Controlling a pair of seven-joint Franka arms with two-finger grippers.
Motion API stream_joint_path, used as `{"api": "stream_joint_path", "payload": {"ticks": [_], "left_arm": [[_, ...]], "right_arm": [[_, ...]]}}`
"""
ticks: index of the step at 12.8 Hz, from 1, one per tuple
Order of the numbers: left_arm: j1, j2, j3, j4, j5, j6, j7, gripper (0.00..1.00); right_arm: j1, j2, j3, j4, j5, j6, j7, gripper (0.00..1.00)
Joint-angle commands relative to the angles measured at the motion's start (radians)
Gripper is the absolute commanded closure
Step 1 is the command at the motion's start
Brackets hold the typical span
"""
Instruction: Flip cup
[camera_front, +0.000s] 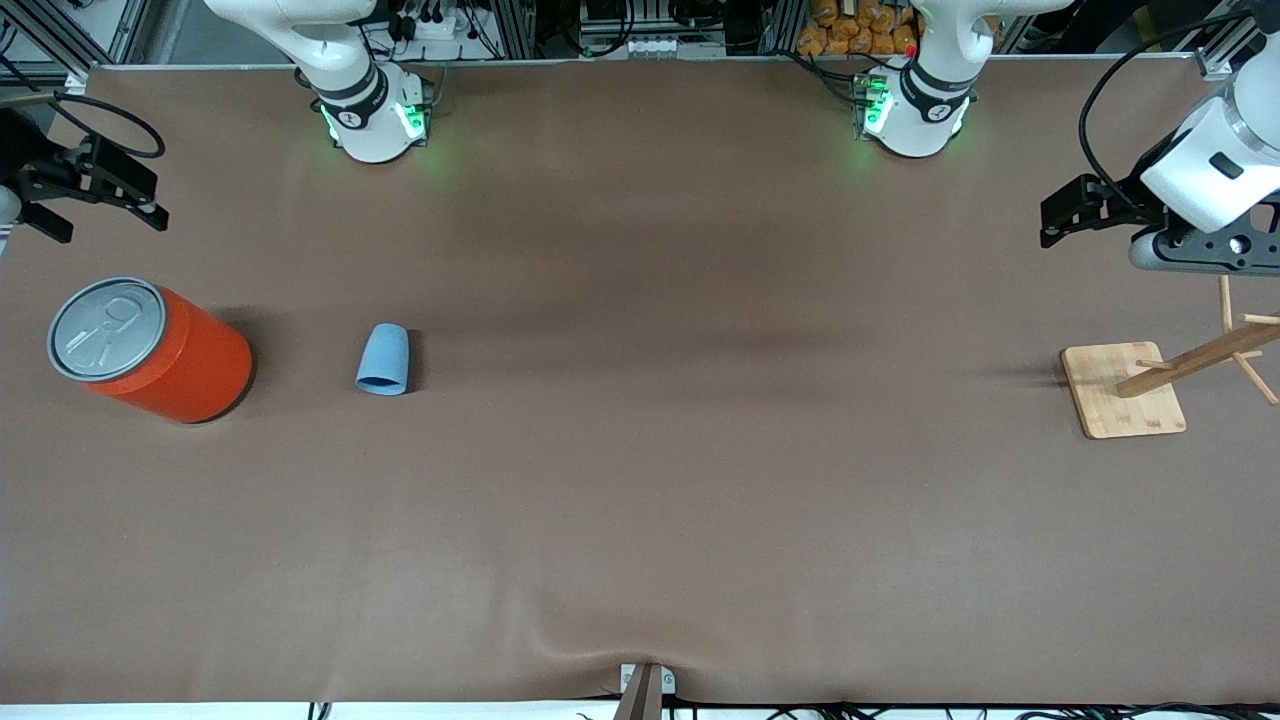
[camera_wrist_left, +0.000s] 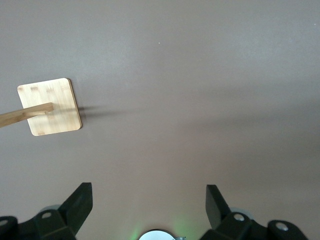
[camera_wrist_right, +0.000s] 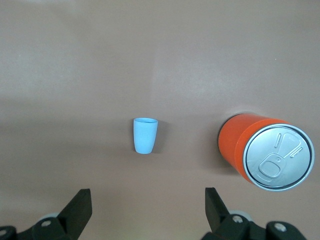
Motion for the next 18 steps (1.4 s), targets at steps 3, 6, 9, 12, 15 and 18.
{"api": "stream_joint_path", "payload": {"ticks": [3, 6, 9, 12, 15, 18], "left_arm": [[-0.009, -0.021, 0.007, -0.019, 0.018, 0.005, 0.000, 0.00], [0.000, -0.005, 0.005, -0.013, 0.013, 0.007, 0.003, 0.00], [0.002, 0.003, 0.004, -0.005, 0.014, 0.005, 0.003, 0.00], [0.003, 0.003, 0.005, -0.004, 0.013, 0.007, 0.003, 0.00], [0.003, 0.005, 0.005, -0.004, 0.011, 0.011, 0.003, 0.00], [0.003, 0.012, 0.005, -0.002, 0.016, 0.034, 0.003, 0.00]], "right_arm": [[-0.020, 0.003, 0.012, 0.007, -0.014, -0.002, -0.018, 0.00], [-0.020, 0.013, 0.012, 0.007, -0.014, -0.004, -0.016, 0.00], [-0.020, 0.101, 0.012, 0.006, -0.021, -0.011, -0.018, 0.00], [-0.019, 0.125, 0.012, -0.003, -0.020, -0.013, -0.018, 0.00], [-0.007, 0.202, 0.015, -0.009, -0.012, -0.041, -0.009, 0.00], [0.068, 0.254, 0.020, -0.103, -0.006, 0.031, -0.004, 0.00]]}}
